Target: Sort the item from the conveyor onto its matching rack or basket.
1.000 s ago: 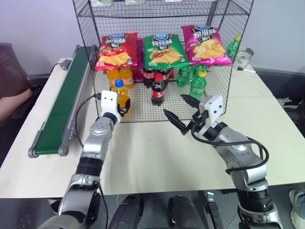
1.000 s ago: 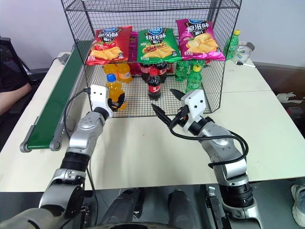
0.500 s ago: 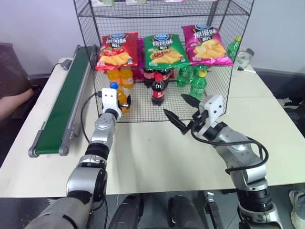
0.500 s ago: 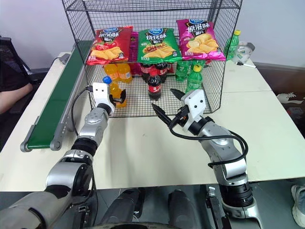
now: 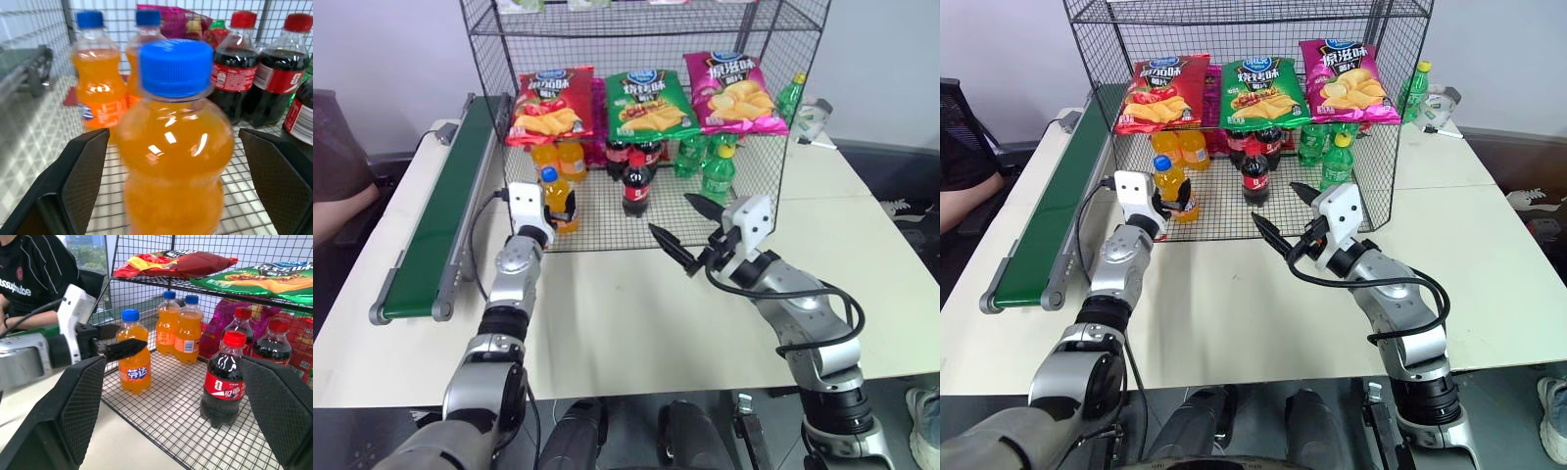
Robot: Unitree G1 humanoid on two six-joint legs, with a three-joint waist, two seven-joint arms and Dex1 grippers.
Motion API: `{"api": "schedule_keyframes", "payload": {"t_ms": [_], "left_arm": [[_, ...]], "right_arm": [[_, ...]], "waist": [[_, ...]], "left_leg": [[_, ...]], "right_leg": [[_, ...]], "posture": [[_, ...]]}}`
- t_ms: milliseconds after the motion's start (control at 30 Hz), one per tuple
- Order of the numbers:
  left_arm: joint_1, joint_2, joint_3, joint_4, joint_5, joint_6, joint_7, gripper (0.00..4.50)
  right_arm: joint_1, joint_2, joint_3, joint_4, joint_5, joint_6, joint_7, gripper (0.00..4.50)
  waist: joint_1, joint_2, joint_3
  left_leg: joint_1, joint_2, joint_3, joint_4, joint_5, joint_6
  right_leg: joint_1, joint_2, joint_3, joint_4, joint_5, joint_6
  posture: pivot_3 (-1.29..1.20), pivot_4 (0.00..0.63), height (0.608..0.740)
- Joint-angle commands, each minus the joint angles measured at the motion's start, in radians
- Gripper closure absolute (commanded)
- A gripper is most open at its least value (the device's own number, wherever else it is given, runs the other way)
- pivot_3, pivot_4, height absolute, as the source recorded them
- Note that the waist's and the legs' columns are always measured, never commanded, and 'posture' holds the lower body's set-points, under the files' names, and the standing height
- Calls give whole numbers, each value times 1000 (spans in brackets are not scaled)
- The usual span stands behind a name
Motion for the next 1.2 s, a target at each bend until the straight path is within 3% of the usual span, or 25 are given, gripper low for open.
{"api": "schedule_keyframes", "payload": {"t_ms": [33, 300, 500, 633, 767, 1200], "left_arm": [[57, 25, 5, -175, -6, 59, -2, 80], [250, 115, -7, -628, -101, 369, -118, 80], [367, 326, 85, -869, -248, 636, -269, 80], [451, 447, 175, -933, -324, 740, -341, 80], [504, 492, 227, -962, -368, 791, -369, 80], [553, 485, 231, -969, -361, 787, -358, 80]], "right_arm": [[-9, -6, -17, -25, 2, -21, 0, 0], [-15, -24, -35, -20, 11, -16, 7, 0], [-27, -45, -50, 4, 12, -22, 26, 0], [-36, -58, -63, 25, 13, -29, 44, 0], [-44, -78, -79, 50, 15, -34, 63, 0], [32, -214, -153, 64, 78, 25, 187, 0]], "waist": [[0, 0, 0], [-1, 0, 0], [-1, 1, 0], [-1, 1, 0], [4, 2, 0], [3, 2, 0]], "left_leg": [[0, 0, 0, 0, 0, 0], [0, 1, 0, -1, 0, 0], [1, 1, 0, -1, 0, 0], [1, 1, 0, -1, 0, 0], [1, 1, 0, -1, 0, 0], [1, 1, 0, -2, 0, 0]], "right_leg": [[0, 0, 0, 0, 0, 0], [0, 0, 1, 0, 0, 0], [0, -1, 1, 0, 0, -1], [0, -1, 1, 0, 0, -1], [-2, -2, 1, -1, -1, -1], [0, -2, 2, -2, -2, -4]], "posture": [[0, 150, 740], [0, 150, 740], [0, 150, 740], [0, 150, 740], [0, 150, 740], [0, 150, 740]]}}
